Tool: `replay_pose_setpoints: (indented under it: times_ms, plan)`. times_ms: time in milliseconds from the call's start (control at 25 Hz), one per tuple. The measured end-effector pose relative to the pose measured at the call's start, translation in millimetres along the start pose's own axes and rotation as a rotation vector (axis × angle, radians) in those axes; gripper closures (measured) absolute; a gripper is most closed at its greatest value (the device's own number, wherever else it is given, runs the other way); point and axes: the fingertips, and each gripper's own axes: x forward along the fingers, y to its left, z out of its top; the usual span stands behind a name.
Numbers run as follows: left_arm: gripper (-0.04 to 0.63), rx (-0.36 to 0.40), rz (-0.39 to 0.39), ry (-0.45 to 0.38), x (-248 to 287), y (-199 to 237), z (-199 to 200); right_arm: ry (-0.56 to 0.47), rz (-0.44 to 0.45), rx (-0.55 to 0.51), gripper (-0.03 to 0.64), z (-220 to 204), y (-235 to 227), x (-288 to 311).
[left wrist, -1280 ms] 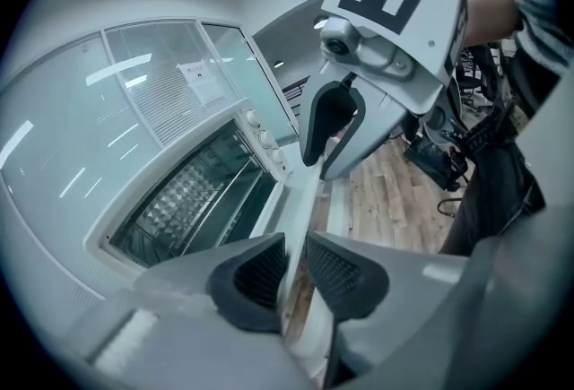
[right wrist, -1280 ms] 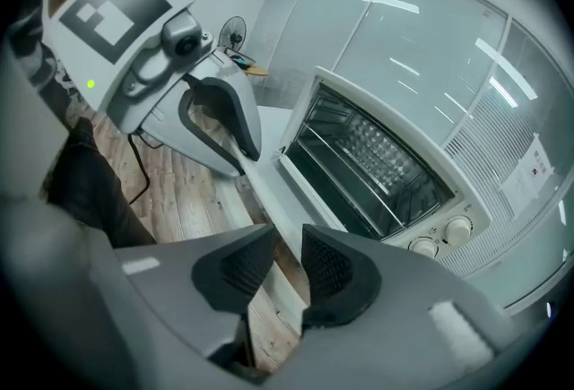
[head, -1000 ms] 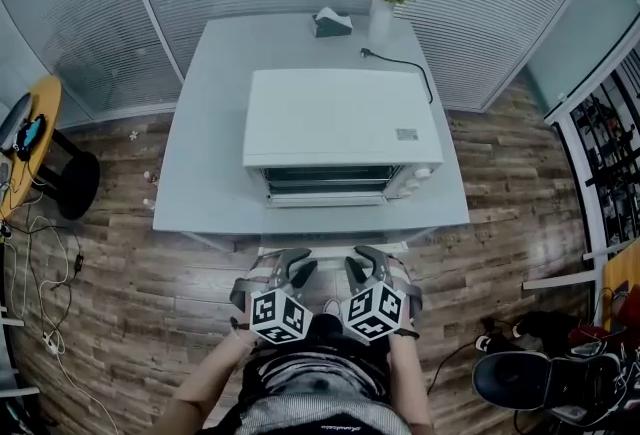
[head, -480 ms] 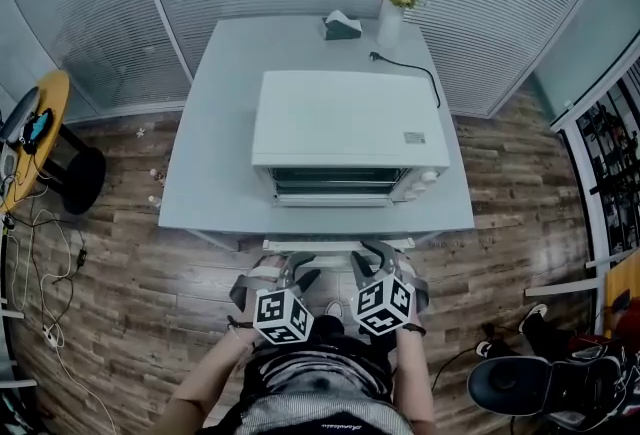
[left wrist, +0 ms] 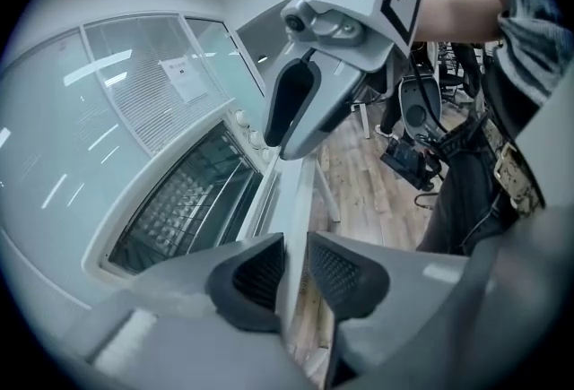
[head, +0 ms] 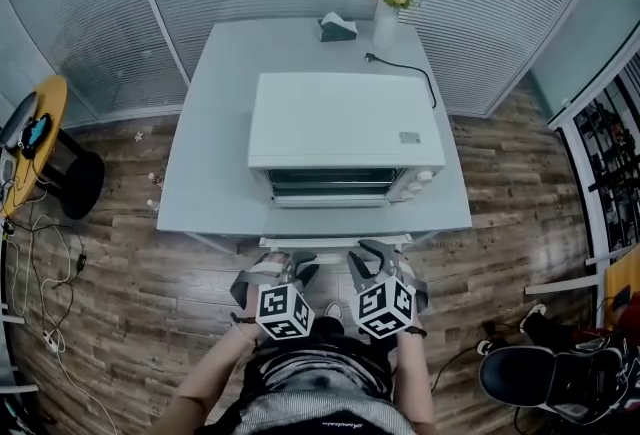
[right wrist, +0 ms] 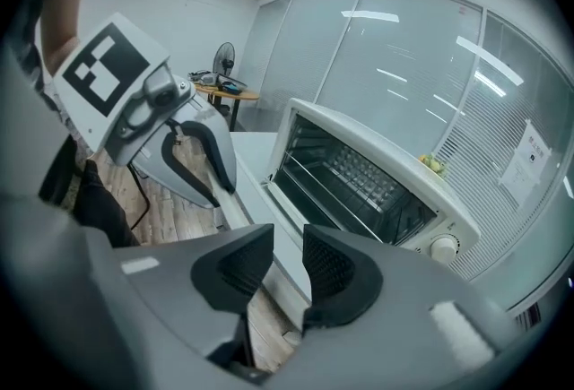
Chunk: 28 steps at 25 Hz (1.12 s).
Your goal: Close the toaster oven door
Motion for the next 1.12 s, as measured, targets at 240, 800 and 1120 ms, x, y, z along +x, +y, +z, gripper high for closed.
replay_pose_setpoints:
  times_ms: [240, 800, 1120]
  plan:
    - [0.503, -0.024, 0.013, -0.02, -4.1, 12.7, 5.7, 0.066, 0.044, -0.076, 0.514, -12.2, 13.1, 2.4]
    - [0.495, -0.092, 0.064, -0.081, -12.1, 41.7, 15.2, 0.035, 0.021, -0.083, 0.497, 0.2, -3.3, 9.4]
    - [0.489, -0.089, 0.129, -0.104, -17.7, 68.5, 23.9, -0.045, -0.02, -0.045, 0.492, 20.4, -24.0, 8.7]
